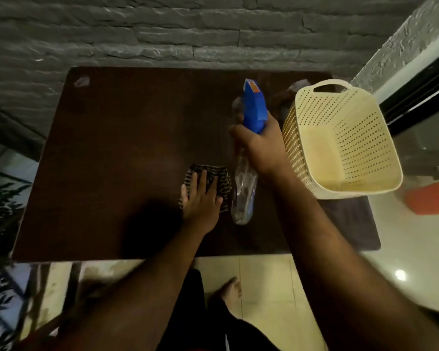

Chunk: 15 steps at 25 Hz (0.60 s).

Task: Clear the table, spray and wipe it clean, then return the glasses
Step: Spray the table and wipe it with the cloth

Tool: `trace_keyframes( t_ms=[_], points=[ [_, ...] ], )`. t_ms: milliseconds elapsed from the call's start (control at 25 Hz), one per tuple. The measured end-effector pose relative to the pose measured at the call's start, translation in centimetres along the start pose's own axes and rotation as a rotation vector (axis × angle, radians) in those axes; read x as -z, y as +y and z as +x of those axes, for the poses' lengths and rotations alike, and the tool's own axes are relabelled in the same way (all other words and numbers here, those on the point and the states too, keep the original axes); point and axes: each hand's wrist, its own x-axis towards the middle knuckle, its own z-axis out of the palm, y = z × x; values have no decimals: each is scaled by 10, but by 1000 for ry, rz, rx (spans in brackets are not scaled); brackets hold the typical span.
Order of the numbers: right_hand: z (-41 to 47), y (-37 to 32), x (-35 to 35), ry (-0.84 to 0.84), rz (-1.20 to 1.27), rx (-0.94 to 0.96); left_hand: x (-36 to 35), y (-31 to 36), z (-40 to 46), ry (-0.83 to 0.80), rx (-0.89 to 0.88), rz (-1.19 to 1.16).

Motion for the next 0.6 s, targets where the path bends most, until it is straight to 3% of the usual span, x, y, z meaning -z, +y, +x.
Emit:
trace_keyframes(
  t_ms=[320,600],
  points=[
    [-80,4,28,65,-67,136,-31,5,-101,74,17,48],
    [-125,13,59,67,-158,110,-10,21,-128,-33,-6,97]
  ],
)
